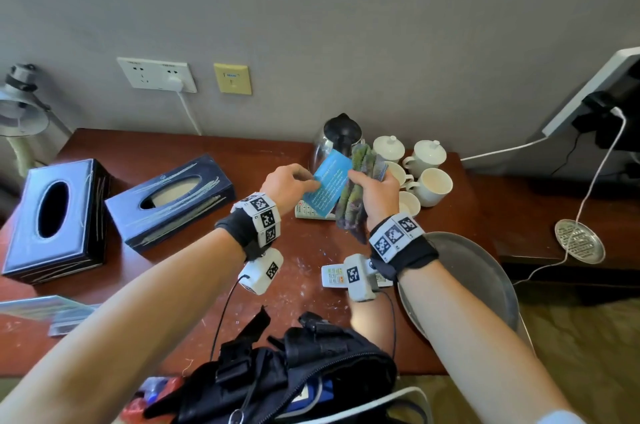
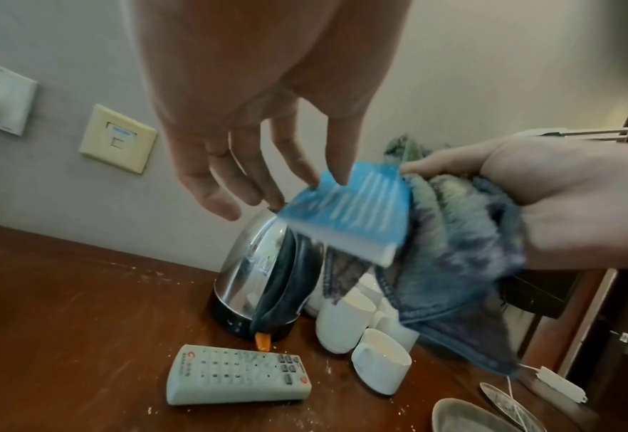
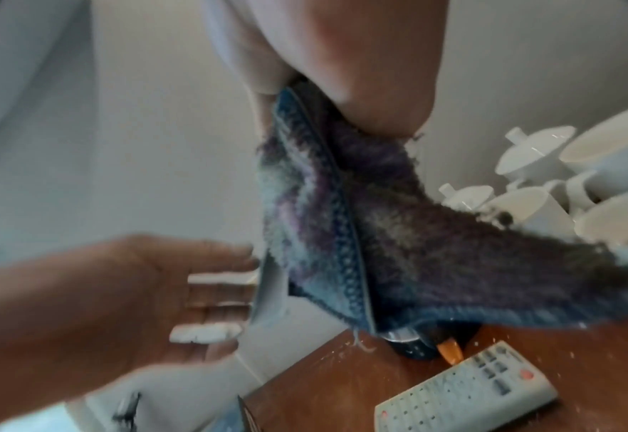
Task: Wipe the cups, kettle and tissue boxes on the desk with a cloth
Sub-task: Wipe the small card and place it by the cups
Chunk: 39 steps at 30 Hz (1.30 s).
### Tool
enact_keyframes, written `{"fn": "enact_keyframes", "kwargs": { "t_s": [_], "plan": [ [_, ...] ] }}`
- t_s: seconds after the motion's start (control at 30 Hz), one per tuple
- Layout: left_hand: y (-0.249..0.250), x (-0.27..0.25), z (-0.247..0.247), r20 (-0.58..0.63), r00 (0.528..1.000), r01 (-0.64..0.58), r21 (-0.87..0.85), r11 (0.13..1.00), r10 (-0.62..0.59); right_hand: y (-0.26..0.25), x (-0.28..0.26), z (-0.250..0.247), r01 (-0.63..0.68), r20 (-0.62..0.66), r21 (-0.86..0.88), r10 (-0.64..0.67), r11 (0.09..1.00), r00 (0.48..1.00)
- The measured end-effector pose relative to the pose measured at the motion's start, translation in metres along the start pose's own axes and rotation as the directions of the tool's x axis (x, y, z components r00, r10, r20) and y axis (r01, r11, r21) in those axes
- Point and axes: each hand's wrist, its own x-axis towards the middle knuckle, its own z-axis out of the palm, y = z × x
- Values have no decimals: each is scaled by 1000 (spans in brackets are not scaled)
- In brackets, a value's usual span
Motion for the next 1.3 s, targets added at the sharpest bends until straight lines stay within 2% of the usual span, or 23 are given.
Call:
{"fn": "enact_keyframes", "kwargs": {
  "t_s": [0.07, 0.13, 0.2, 0.23, 0.37, 0.47, 0.53, 0.6, 0.73, 0.83, 0.9, 1.0, 1.07, 1.1, 1.23, 1.3],
  "plan": [
    [6, -2, 2, 45, 999, 9, -6, 1000, -9, 6, -3, 3, 120, 51, -128, -114, 985, 992],
    [16, -5, 3, 118, 990, 101, -224, 969, -76, 12, -8, 6, 179, 151, -175, -153, 968, 977],
    [25, -10, 5, 202, 969, 226, -498, 837, -141, 15, -16, 8, 179, 234, -155, -140, 972, 962],
    [28, -12, 5, 220, 964, 250, -563, 787, -149, 16, -21, 9, 160, 251, -124, -125, 979, 960],
    [31, -16, 5, 244, 958, 272, -605, 749, -151, 17, -31, 14, 95, 214, -49, -83, 994, 973],
    [26, -24, 3, 278, 953, 286, -687, 668, -122, 24, -18, 19, 98, 138, -164, -75, 982, 987],
    [21, -29, 6, 289, 952, 281, -705, 651, -99, 21, -15, 25, 65, 114, -221, -40, 973, 993],
    [17, -32, 10, 303, 948, 293, -715, 635, -96, 22, -18, 30, 65, 168, -237, -25, 969, 985],
    [13, -32, 8, 288, 955, 273, -753, 598, -73, 31, -35, 35, 209, 264, -353, -117, 912, 957],
    [8, -35, 3, 289, 957, 255, -772, 582, -37, 29, -44, 30, 284, 308, -368, -172, 886, 936],
    [5, -39, 2, 285, 958, 239, -781, 577, -10, 22, -45, 32, 280, 273, -340, -191, 898, 943],
    [5, -47, 1, 285, 957, 202, -774, 600, 46, 25, -25, 32, 165, 120, -269, -137, 949, 983],
    [7, -50, 0, 273, 960, 175, -772, 611, 69, 43, 6, 20, 94, 49, -245, -85, 965, 995],
    [8, -51, -1, 254, 965, 158, -759, 632, 63, 37, 4, 19, 54, 25, -211, -50, 976, 998],
    [5, -47, -3, 101, 994, 107, -679, 727, -52, 18, -14, 7, -80, 0, -114, 81, 990, 997],
    [-2, -44, 0, 76, 994, 107, -641, 760, -75, 16, -17, -1, -147, 9, -77, 149, 986, 989]
  ]
}}
